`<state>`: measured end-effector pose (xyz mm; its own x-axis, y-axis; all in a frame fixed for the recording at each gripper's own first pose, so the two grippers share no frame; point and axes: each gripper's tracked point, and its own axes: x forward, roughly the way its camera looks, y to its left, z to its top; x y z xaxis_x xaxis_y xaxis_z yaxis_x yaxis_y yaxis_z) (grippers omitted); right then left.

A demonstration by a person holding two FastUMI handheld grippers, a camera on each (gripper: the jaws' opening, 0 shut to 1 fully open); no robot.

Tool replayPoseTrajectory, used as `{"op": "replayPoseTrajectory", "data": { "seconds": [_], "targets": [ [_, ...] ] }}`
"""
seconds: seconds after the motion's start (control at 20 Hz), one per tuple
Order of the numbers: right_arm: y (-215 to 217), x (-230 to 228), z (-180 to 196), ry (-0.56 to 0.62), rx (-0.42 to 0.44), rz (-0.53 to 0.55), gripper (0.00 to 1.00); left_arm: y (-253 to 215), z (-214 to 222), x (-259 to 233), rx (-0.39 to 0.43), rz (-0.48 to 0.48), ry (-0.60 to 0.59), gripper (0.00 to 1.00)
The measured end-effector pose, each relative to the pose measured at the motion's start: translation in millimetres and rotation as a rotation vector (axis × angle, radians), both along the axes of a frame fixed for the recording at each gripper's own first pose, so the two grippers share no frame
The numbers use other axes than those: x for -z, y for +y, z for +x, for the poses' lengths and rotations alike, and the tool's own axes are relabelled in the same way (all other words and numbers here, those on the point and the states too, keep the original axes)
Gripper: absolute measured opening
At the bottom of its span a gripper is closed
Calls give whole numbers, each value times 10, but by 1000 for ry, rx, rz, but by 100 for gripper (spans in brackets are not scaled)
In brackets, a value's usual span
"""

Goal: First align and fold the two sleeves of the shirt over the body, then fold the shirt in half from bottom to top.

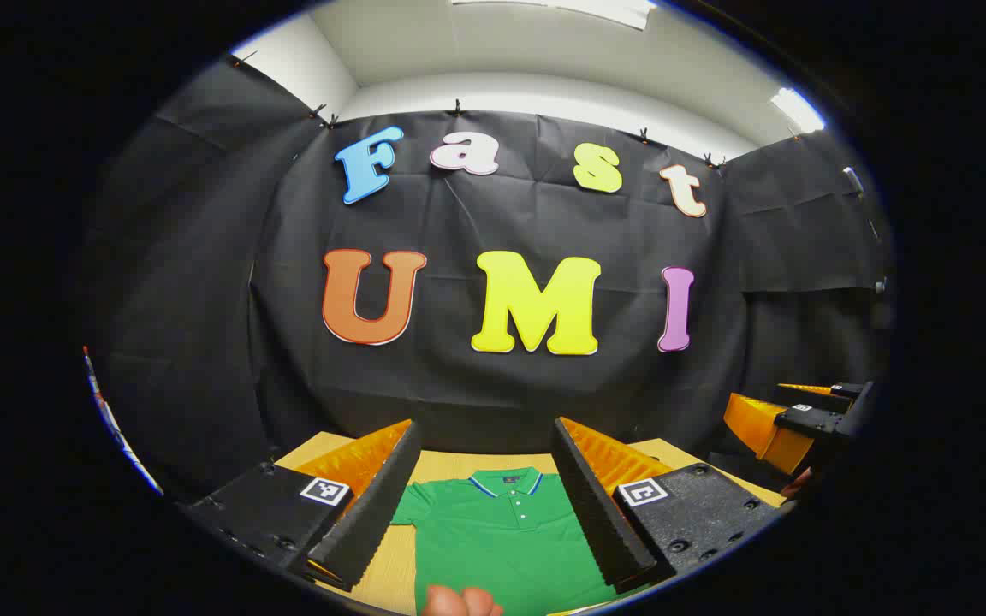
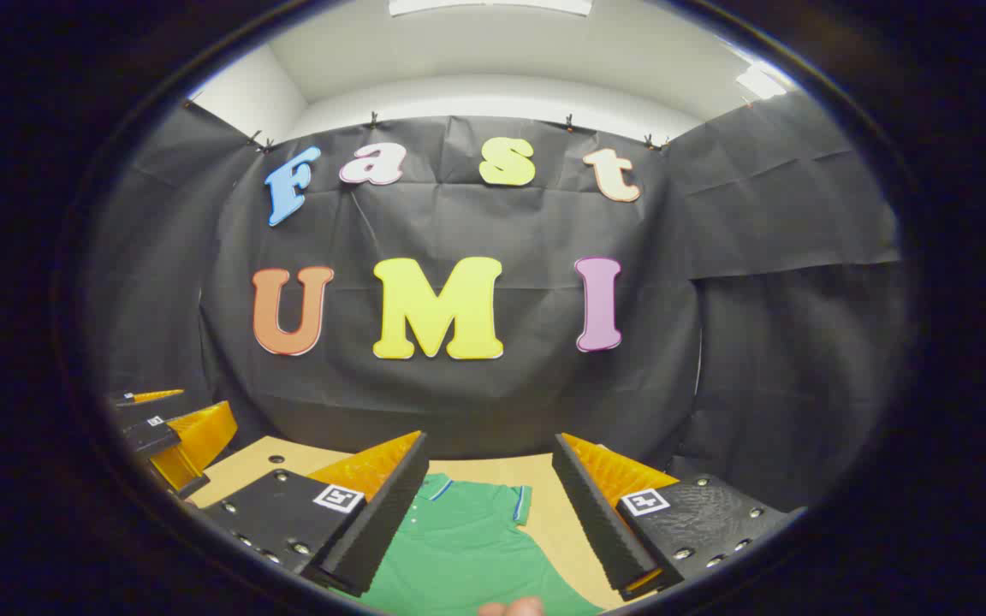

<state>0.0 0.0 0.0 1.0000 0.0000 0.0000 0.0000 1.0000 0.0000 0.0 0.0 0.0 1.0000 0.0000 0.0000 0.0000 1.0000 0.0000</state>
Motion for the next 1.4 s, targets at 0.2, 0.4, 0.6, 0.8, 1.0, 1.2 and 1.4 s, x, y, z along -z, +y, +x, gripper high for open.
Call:
{"op": "replayPoseTrajectory", "data": {
  "seconds": [0.2,0.4,0.6,0.8,1.0,1.2,1.4],
  "targets": [
    [119,95,221,29,-35,-12,92,39,115,59,-20,-4,22,100],
    [159,56,346,20,-54,-24,93,26,205,42,-31,24,8,98],
    [175,64,414,22,-61,-32,93,-11,241,36,-33,30,-2,98],
    [211,72,455,21,-75,-41,94,12,235,43,-46,30,-3,98],
    [248,93,484,27,-81,-47,93,47,256,46,-65,25,0,98],
    [275,109,544,32,-87,-60,94,99,350,61,-73,26,3,98],
    [263,135,629,42,-85,-69,93,67,404,96,-72,25,7,98]
  ]
}}
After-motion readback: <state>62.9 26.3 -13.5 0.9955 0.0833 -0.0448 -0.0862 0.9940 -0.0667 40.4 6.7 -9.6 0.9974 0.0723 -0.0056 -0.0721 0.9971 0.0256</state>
